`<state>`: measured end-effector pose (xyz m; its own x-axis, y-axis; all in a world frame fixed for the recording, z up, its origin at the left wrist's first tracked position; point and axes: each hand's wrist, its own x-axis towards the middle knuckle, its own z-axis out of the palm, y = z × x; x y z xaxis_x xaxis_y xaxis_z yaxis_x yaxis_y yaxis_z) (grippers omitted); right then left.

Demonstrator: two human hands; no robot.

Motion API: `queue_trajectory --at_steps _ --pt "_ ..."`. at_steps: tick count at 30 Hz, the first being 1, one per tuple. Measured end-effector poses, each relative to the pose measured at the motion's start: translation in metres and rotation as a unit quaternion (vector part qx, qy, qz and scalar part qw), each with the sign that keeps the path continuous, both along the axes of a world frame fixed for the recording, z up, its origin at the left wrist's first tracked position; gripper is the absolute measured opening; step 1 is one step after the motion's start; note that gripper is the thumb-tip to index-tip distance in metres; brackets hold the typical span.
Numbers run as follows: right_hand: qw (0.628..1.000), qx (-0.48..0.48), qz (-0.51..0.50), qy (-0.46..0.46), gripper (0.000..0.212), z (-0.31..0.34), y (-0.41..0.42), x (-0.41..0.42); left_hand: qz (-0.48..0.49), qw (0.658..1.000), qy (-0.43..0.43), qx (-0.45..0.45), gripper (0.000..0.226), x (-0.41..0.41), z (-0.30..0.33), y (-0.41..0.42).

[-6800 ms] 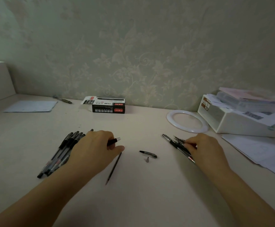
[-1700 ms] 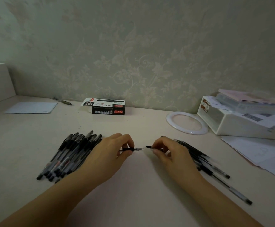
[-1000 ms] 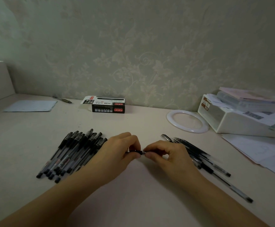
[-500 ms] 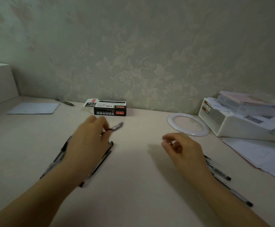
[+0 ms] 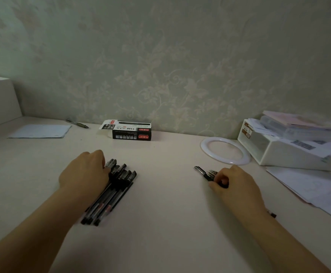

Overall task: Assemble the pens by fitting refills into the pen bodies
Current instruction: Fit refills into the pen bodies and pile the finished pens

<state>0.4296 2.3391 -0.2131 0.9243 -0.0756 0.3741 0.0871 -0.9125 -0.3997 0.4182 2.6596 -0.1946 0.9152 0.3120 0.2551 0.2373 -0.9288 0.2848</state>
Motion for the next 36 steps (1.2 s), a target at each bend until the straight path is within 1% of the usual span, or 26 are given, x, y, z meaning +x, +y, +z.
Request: queue_trajectory --at_steps 2,5,7,9,10,12,14,16,17,18,20,21,22,23,25,27,29,32,35,36 --pt "0.999 -0.04 -0.01 0.016 0.013 0.0 0.0 0.0 0.004 1.0 -0.002 0.002 0.021 0.0 0.001 -0.001" --pt "0.998 -0.051 -0.015 0.029 0.017 0.0 0.001 0.0 0.004 1.0 -0.014 0.001 0.025 -0.001 0.003 -0.006" --pt "0.997 -0.059 -0.016 0.038 0.017 -0.001 0.001 0.0 -0.02 0.998 -0.062 -0.016 0.024 -0.003 0.005 -0.015" --pt "0.998 -0.057 -0.01 0.034 0.016 -0.001 0.002 0.001 -0.079 0.987 -0.129 -0.06 0.018 -0.008 0.005 -0.032" --pt "0.999 -0.039 -0.001 0.026 0.016 0.0 0.004 0.0 -0.116 0.978 -0.148 -0.093 0.014 -0.012 0.004 -0.042" --pt "0.999 0.027 0.035 -0.006 0.016 0.003 0.009 -0.001 -0.182 0.956 -0.145 -0.178 0.011 -0.018 0.0 -0.062" --pt "0.986 0.15 0.075 -0.014 0.015 0.006 0.02 -0.004 -0.231 0.93 -0.124 -0.257 0.012 -0.021 -0.008 -0.077" --pt "0.947 0.295 0.119 0.042 0.013 0.007 0.036 -0.009 -0.261 0.909 -0.095 -0.311 0.02 -0.023 -0.013 -0.085" --pt "0.927 0.339 0.142 0.077 0.013 0.006 0.044 -0.012 -0.27 0.899 -0.084 -0.334 0.027 -0.023 -0.014 -0.088" --pt "0.911 0.363 0.166 0.107 0.014 0.005 0.051 -0.015 -0.277 0.889 -0.077 -0.355 0.035 -0.024 -0.014 -0.089" --pt "0.871 0.412 0.222 0.147 0.015 0.001 0.06 -0.02 -0.295 0.874 -0.066 -0.381 0.039 -0.024 -0.014 -0.09" --pt "0.85 0.436 0.247 0.161 0.015 0.0 0.063 -0.022 -0.31 0.87 -0.059 -0.38 0.036 -0.024 -0.014 -0.09" --pt "0.835 0.451 0.267 0.171 0.013 -0.002 0.064 -0.023 -0.327 0.873 -0.053 -0.359 0.032 -0.025 -0.014 -0.09" --pt "0.828 0.455 0.278 0.173 0.011 -0.004 0.065 -0.024 -0.343 0.882 -0.052 -0.319 0.027 -0.025 -0.015 -0.09" --pt "0.831 0.459 0.266 0.164 0.009 -0.006 0.064 -0.023 -0.366 0.899 -0.066 -0.233 0.022 -0.024 -0.017 -0.088" --pt "0.826 0.496 0.227 0.143 0.017 -0.006 0.06 -0.018 -0.362 0.913 -0.088 -0.165 0.019 -0.023 -0.017 -0.084" --pt "0.82 0.523 0.2 0.119 0.016 -0.004 0.054 -0.013 -0.351 0.925 -0.095 -0.109 0.017 -0.022 -0.016 -0.079" --pt "0.824 0.514 0.209 0.118 0.009 -0.005 0.051 -0.012 -0.36 0.925 -0.08 -0.093 0.011 -0.023 -0.019 -0.079" --pt "0.824 0.481 0.265 0.14 0.007 -0.008 0.056 -0.017 -0.39 0.909 -0.061 -0.13 0.003 -0.024 -0.02 -0.084" --pt "0.826 0.468 0.28 0.142 0.007 -0.008 0.058 -0.018 -0.401 0.905 -0.059 -0.131 0.006 -0.024 -0.019 -0.085"
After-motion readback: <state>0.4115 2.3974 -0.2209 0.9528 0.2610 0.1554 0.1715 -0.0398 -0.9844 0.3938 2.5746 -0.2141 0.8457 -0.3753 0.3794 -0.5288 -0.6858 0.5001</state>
